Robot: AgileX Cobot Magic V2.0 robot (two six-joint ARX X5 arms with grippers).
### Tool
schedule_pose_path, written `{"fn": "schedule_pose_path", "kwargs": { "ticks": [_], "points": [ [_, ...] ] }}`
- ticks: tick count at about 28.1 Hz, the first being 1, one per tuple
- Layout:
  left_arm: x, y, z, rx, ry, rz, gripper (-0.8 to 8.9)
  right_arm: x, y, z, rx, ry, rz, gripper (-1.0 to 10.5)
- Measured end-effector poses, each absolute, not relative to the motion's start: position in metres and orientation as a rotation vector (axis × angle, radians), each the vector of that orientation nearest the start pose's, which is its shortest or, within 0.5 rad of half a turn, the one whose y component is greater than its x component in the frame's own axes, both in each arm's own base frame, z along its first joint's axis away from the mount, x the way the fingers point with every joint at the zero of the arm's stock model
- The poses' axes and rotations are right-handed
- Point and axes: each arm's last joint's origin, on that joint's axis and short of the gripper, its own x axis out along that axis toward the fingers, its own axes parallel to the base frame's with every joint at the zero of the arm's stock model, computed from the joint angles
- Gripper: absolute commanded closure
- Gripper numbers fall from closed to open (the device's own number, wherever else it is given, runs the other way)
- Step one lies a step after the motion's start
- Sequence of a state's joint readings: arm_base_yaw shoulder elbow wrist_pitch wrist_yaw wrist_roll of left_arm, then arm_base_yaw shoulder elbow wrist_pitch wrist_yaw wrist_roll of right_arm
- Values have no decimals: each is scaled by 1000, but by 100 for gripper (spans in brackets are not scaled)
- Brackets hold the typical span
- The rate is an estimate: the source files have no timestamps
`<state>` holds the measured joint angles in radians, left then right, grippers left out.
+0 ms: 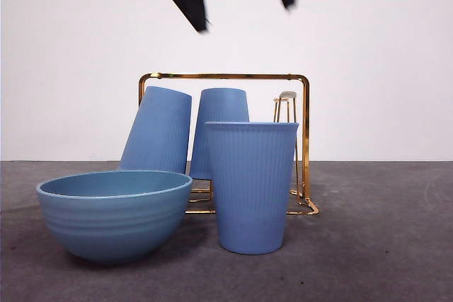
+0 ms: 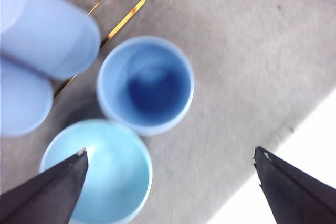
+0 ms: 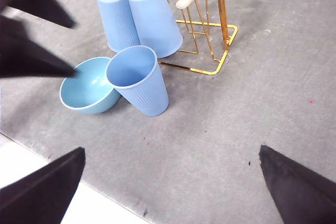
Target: Right arm lift cup from the cupboard, then place it on the right of the bowl
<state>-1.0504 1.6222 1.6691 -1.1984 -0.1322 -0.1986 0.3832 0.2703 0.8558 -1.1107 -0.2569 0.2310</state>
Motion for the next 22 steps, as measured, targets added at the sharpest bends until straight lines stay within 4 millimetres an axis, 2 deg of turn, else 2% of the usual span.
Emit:
{"fn": "schedule_pose_path", "kwargs": {
  "ticks": [3, 6, 13, 16, 20, 22],
  "points": [
    [149, -252, 366, 496, 1046, -709, 307, 15, 14, 311, 165, 597, 566, 393],
    [134, -226, 373, 494, 1029, -716, 308, 15, 14, 311, 145, 590, 573, 393],
    [81, -127, 350, 423, 927, -686, 310, 15, 14, 311, 139, 588, 575, 393],
    [57, -86, 337, 293, 816, -701, 313, 15, 14, 311, 139, 588, 575, 393],
    [26, -34, 331, 5, 569, -750, 314, 15, 14, 311, 138, 588, 575, 393],
    [16, -17, 331, -77, 484, -755, 316, 15, 14, 311, 138, 588, 575, 393]
  ]
}}
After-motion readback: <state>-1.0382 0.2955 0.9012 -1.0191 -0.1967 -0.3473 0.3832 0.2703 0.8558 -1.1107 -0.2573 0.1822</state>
